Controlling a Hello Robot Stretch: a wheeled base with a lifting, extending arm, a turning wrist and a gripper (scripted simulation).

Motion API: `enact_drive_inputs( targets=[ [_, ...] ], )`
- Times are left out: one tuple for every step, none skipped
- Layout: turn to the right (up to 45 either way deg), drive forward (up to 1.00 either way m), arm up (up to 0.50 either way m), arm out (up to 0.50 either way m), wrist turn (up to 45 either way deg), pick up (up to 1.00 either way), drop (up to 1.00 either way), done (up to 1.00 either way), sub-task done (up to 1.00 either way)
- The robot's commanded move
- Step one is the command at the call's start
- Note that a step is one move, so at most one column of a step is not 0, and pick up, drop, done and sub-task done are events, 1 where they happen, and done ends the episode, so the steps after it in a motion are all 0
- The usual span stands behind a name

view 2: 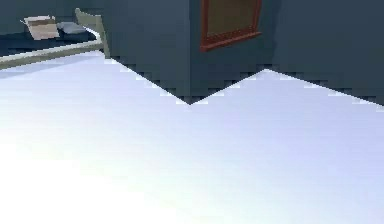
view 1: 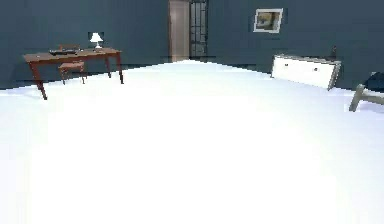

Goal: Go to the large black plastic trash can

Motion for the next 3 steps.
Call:
enact_drive_inputs(
  targets=[
    [0.0,1.00,0.00,0.00,0.0,0.00,0.00,0.00,0.00],
    [-3.0,0.00,0.00,0.00,0.0,0.00,0.00,0.00,0.00],
    [0.0,1.00,0.00,0.00,0.0,0.00,0.00,0.00,0.00]
  ],
)
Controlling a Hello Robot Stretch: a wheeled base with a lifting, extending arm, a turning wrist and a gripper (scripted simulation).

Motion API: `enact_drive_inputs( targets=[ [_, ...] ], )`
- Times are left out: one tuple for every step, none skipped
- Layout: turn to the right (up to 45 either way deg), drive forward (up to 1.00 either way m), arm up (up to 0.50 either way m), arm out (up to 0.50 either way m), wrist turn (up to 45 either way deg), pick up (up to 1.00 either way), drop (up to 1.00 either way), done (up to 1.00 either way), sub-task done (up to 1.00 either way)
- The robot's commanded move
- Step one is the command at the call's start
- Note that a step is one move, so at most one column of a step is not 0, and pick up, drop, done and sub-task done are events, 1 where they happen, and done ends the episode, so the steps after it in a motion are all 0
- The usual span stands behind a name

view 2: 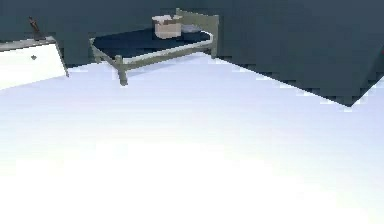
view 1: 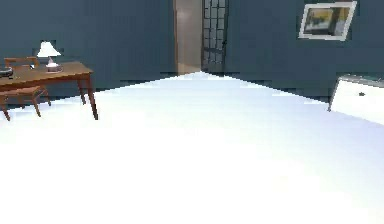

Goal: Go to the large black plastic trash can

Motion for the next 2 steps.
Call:
enact_drive_inputs(
  targets=[
    [0.0,1.00,0.00,0.00,0.0,0.00,0.00,0.00,0.00],
    [0.0,1.00,0.00,0.00,0.0,0.00,0.00,0.00,0.00]
  ],
)
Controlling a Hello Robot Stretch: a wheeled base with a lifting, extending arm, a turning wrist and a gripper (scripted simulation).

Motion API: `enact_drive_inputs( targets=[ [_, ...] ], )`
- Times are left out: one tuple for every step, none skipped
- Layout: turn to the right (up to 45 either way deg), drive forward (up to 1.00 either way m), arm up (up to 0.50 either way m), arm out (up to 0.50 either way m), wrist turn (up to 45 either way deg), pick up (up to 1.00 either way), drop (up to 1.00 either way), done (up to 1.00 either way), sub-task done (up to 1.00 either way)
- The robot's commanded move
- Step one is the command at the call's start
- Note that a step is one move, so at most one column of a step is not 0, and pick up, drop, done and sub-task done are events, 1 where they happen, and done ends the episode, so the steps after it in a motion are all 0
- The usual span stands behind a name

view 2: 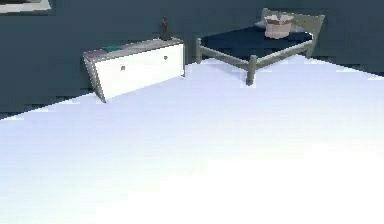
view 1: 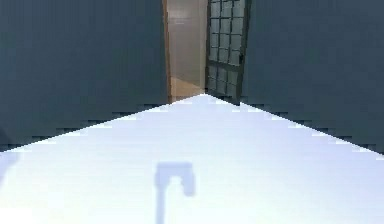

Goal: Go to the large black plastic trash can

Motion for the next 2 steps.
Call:
enact_drive_inputs(
  targets=[
    [0.0,1.00,0.00,0.00,0.0,0.00,0.00,0.00,0.00],
    [0.0,1.00,0.00,0.00,0.0,0.00,0.00,0.00,0.00]
  ],
)
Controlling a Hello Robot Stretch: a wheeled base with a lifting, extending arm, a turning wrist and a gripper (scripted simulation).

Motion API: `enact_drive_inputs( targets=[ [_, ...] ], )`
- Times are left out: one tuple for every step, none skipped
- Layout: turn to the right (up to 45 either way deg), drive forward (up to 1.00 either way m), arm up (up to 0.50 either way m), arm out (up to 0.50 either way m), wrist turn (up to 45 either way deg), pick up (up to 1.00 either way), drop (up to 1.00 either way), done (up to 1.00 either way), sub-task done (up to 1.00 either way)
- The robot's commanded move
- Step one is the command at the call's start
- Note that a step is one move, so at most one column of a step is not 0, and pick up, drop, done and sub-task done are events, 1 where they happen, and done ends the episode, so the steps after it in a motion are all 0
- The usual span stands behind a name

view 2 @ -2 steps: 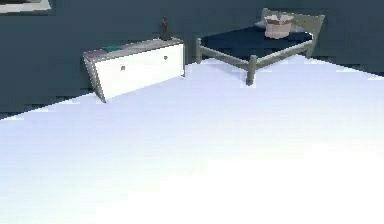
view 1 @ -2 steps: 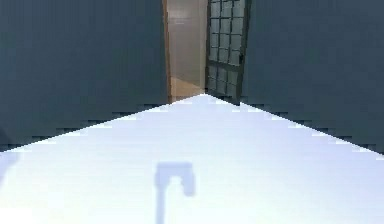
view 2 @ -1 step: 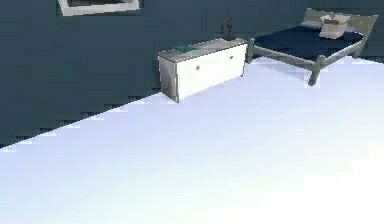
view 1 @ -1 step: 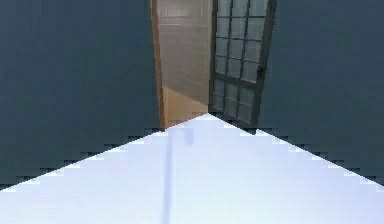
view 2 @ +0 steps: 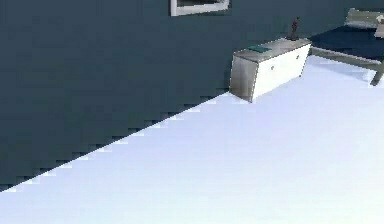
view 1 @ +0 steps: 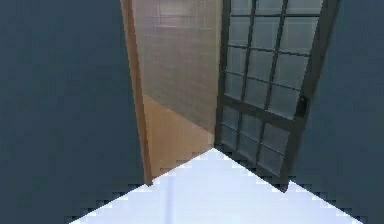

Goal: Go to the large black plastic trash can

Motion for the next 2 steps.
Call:
enact_drive_inputs(
  targets=[
    [0.0,1.00,0.00,0.00,0.0,0.00,0.00,0.00,0.00],
    [0.0,0.55,0.00,0.00,0.0,0.00,0.00,0.00,0.00]
  ],
)
